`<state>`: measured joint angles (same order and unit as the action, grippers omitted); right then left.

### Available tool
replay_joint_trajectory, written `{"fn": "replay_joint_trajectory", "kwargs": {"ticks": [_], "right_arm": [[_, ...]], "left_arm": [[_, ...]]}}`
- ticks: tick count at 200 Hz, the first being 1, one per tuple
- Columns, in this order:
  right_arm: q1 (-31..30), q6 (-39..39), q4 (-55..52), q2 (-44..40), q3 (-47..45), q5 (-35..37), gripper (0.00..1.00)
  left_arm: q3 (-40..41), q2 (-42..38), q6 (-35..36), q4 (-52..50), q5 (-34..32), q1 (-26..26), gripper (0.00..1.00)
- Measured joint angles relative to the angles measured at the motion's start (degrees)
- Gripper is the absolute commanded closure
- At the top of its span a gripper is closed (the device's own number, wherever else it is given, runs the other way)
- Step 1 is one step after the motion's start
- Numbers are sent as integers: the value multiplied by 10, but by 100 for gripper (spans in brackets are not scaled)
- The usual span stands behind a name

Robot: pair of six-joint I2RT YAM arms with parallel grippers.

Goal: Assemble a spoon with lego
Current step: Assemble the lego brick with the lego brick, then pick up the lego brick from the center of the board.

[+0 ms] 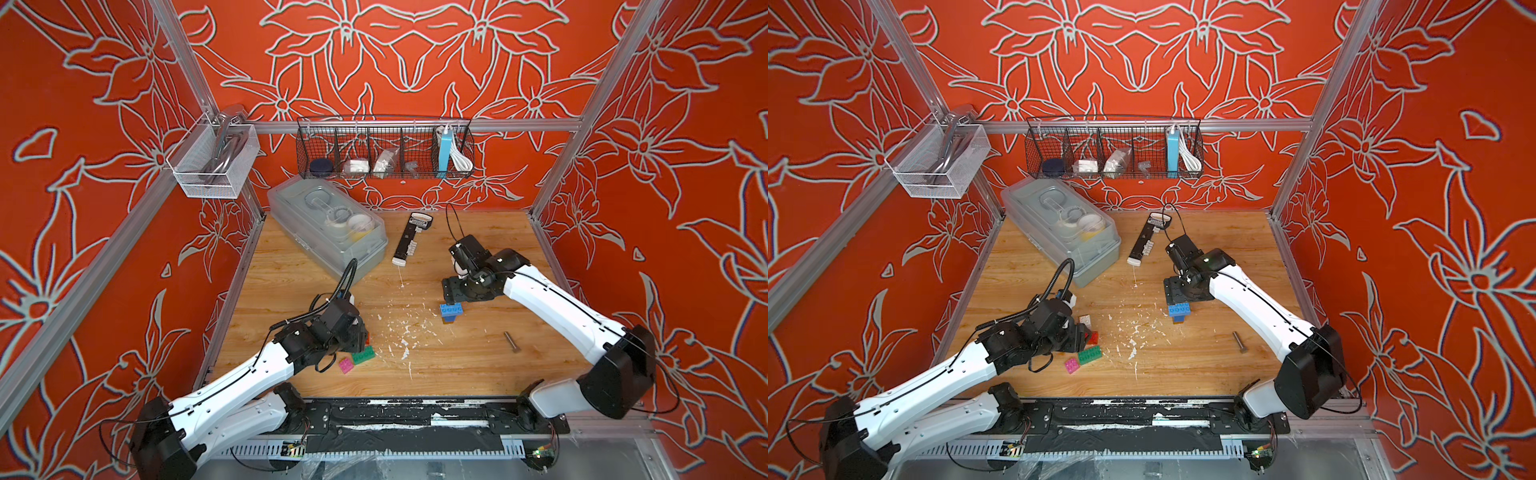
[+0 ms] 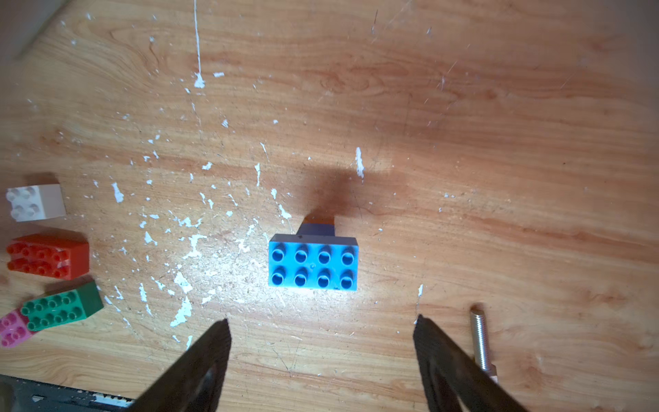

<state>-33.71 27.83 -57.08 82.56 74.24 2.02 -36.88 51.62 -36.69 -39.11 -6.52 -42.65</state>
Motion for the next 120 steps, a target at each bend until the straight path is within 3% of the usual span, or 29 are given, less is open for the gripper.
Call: {"fn": "replay_joint_trajectory", "kwargs": {"ticks": [35,87,120], "right_arm": [[14,-17,12,-1,3,-16,16],[34,-34,25,-9,5,-45,16],[53,-42,37,-20,5,-65,16]], "left_arm": [[47,-31,-81,-71,-8,-31,38],[-19,55,-82,-72,-6,-10,43],[23,37,-92,-71,24,-9,45]]}}
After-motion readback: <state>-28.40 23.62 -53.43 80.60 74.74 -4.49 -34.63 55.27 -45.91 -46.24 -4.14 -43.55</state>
